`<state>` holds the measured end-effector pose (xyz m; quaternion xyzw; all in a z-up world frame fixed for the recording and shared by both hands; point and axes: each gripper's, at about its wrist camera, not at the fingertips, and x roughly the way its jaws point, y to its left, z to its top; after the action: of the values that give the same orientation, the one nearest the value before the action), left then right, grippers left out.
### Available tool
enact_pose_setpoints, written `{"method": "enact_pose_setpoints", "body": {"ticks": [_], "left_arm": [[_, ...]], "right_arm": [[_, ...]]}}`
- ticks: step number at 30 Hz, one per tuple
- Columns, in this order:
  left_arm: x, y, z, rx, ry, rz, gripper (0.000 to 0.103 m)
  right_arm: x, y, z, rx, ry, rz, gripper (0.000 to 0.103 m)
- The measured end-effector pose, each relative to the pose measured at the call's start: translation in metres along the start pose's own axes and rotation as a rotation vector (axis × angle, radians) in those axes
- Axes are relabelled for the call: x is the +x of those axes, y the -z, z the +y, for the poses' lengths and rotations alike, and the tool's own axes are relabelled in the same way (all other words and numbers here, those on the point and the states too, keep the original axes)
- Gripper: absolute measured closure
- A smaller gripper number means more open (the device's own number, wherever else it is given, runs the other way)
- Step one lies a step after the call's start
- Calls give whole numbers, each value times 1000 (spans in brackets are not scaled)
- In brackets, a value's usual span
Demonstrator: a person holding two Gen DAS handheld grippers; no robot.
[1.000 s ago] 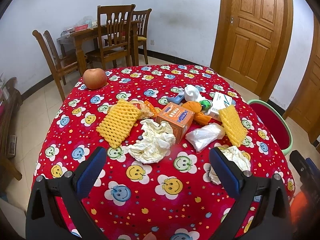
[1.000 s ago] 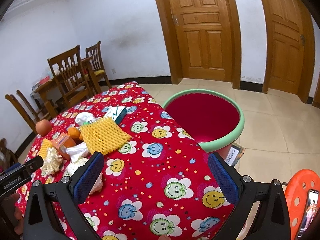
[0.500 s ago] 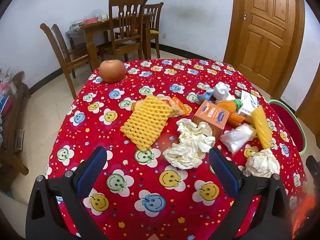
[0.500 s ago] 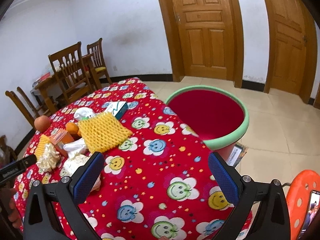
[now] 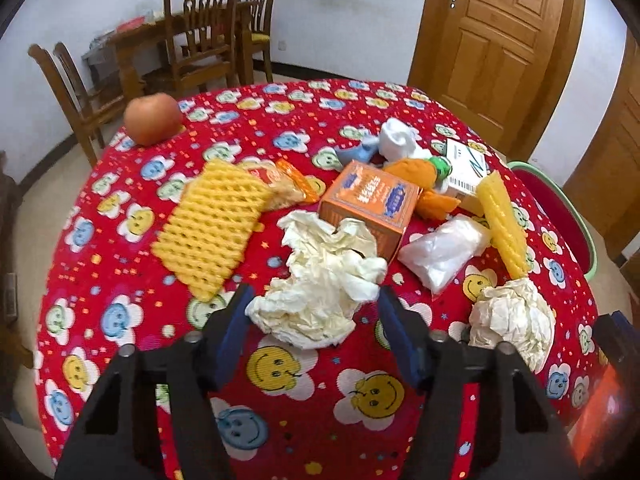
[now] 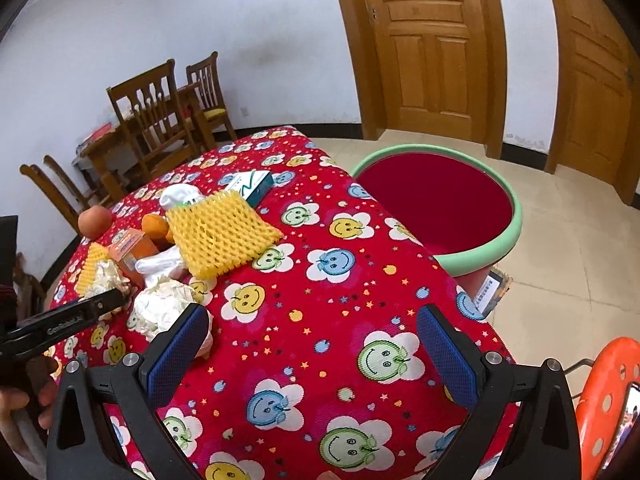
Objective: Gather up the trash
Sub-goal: 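Grasp the crumpled white tissue with the left gripper and lift it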
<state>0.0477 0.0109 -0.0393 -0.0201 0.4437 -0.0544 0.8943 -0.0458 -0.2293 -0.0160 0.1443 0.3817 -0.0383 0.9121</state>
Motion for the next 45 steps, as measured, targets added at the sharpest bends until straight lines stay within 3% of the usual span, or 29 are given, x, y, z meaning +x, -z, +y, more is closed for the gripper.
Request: {"method": "enact_pose_setpoints", "body": {"ticks": [4, 7, 24, 30, 34, 39, 45], "left_arm": [[3, 2, 3, -11, 24, -1, 63], [-6, 4, 4, -4, 37, -30, 69], [-53, 9, 24, -69, 68, -128, 71], [-56, 10, 27, -75, 80, -133, 71], [-58, 11, 24, -67, 83, -135, 71], [-61, 11, 19, -63, 91, -133, 71], [-68, 9, 10, -51, 97, -141, 71]], "right_arm": [[2, 0, 4, -9, 2, 15, 0], [4, 1, 7, -9, 2, 15, 0], [26, 8, 63, -151, -75, 75, 2], [41, 17, 72, -152, -121, 147, 41], [39, 21, 74, -173, -146, 148, 67], [33, 21, 70, -153, -167, 147, 79], [10, 15, 60, -133, -180, 82, 81]]}}
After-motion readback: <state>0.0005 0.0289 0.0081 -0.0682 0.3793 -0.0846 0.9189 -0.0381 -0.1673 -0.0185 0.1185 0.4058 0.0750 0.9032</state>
